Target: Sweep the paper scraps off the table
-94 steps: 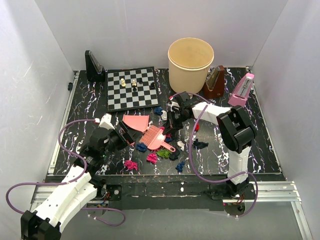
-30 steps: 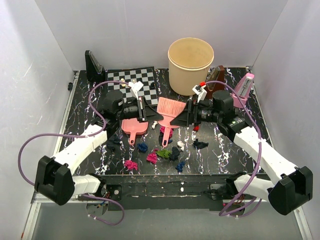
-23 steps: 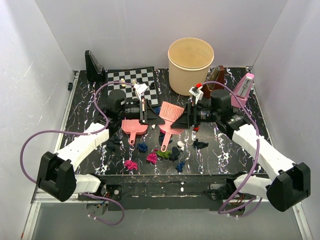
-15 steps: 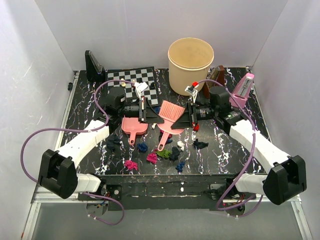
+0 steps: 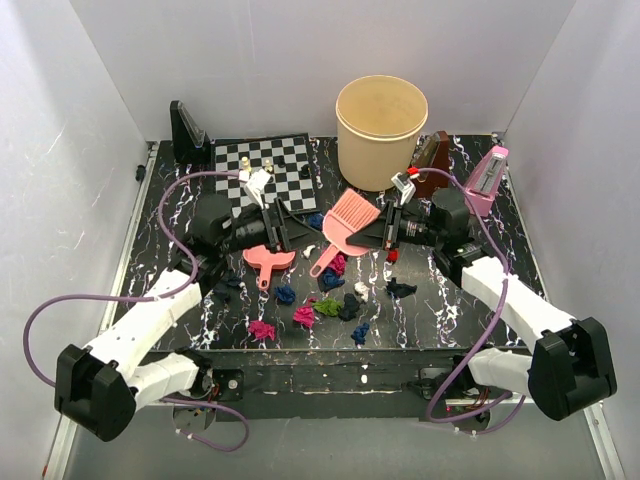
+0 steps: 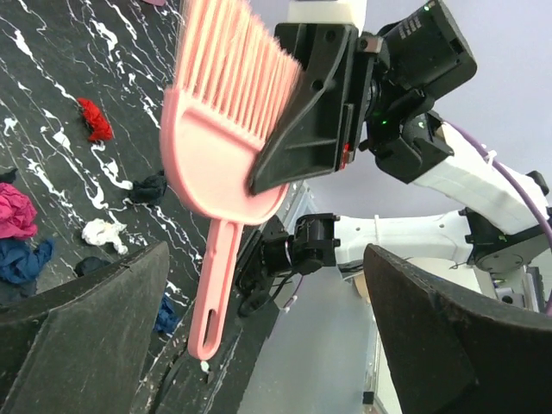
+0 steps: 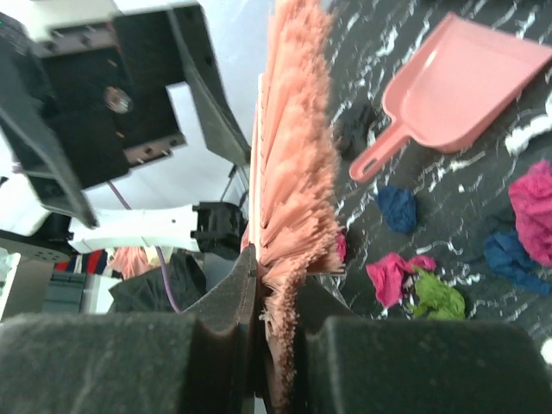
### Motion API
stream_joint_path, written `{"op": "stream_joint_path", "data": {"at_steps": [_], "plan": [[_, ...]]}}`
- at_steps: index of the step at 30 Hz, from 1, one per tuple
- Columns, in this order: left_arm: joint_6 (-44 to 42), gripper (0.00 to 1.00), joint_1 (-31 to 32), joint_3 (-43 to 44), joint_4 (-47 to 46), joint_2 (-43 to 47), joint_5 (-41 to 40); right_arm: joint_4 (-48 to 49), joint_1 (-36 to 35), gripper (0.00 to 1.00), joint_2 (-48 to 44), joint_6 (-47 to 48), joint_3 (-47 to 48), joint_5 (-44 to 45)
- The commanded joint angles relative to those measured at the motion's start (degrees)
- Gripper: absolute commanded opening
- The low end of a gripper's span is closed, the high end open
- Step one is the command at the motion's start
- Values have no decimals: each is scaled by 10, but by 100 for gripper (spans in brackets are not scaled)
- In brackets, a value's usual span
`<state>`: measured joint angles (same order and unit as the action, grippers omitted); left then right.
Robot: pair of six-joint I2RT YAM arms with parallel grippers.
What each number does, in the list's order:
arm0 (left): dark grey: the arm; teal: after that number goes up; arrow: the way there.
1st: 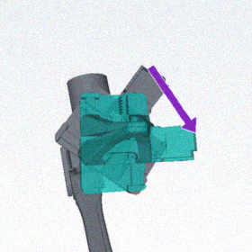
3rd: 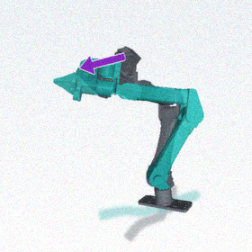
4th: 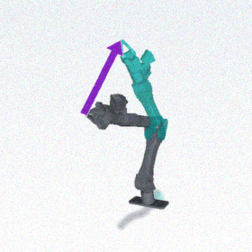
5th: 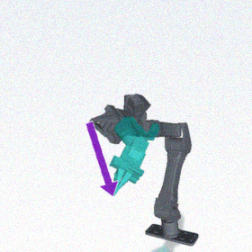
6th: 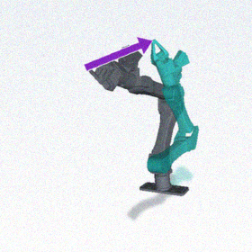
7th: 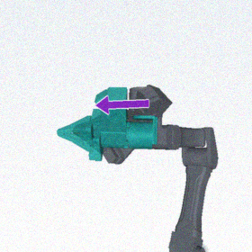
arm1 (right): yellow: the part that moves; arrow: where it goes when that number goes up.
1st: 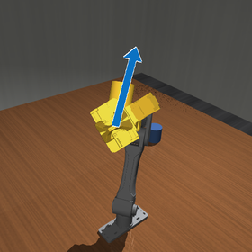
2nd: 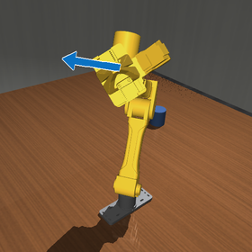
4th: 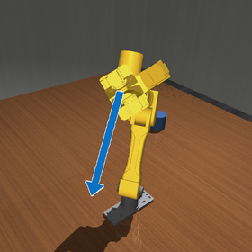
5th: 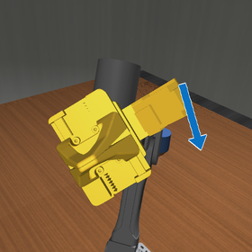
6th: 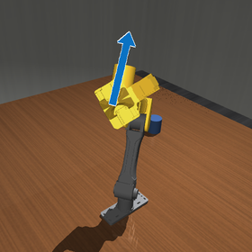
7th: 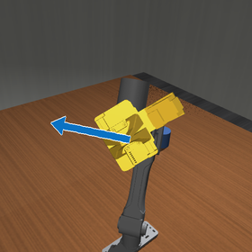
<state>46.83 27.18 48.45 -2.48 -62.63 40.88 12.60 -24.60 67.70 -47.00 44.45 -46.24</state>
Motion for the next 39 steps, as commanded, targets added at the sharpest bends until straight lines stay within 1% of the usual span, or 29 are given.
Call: {"op": "stream_joint_path", "data": {"at_steps": [1, 3, 6, 8, 11, 13, 14, 16, 18, 20, 23, 28, 32, 34, 36, 37, 39], "plan": [[98, 93, 1, -70, -167, 8, -20, 293, 0, 1, -12, -159, -47, 27], [114, 89, 1, -84, -190, 5, -27, 436, 0, 1, 7, -234, -79, 41], [137, 87, 2, -107, -234, 15, -52, 549, -5, 1, 37, -298, -110, 89], [140, 87, 7, -121, -249, 33, -93, 600, -18, 1, 46, -314, -130, 131], [130, 87, 18, -144, -257, 69, -177, 612, -44, 1, 46, -304, -147, 206], [131, 86, 27, -170, -296, 88, -235, 611, -64, 1, 45, -279, -156, 257], [121, 84, 27, -176, -299, 94, -237, 611, -68, 1, 45, -272, -153, 265], [94, 83, 31, -164, -265, 98, -258, 611, -69, 1, 45, -263, -148, 274], [91, 82, 31, -171, -282, 98, -267, 624, -70, 1, 50, -258, -143, 273], [81, 81, 31, -165, -267, 100, -276, 612, -70, 1, 52, -258, -136, 274], [57, 80, 31, -144, -243, 97, -265, 589, -70, 1, 59, -258, -120, 268], [44, 64, 31, -118, -224, 84, -230, 608, -70, 1, 95, -290, -105, 250], [44, 56, 31, -99, -203, 74, -196, 617, -70, 1, 123, -311, -95, 232], [45, 43, 31, -97, -205, 70, -183, 625, -70, 1, 137, -320, -89, 222], [47, 24, 31, -96, -204, 68, -178, 652, -70, 1, 147, -330, -89, 220], [49, 18, 31, -95, -200, 69, -174, 661, -70, 1, 151, -332, -93, 222], [54, 17, 31, -92, -191, 67, -171, 670, -70, 1, 153, -331, -97, 226]]}}
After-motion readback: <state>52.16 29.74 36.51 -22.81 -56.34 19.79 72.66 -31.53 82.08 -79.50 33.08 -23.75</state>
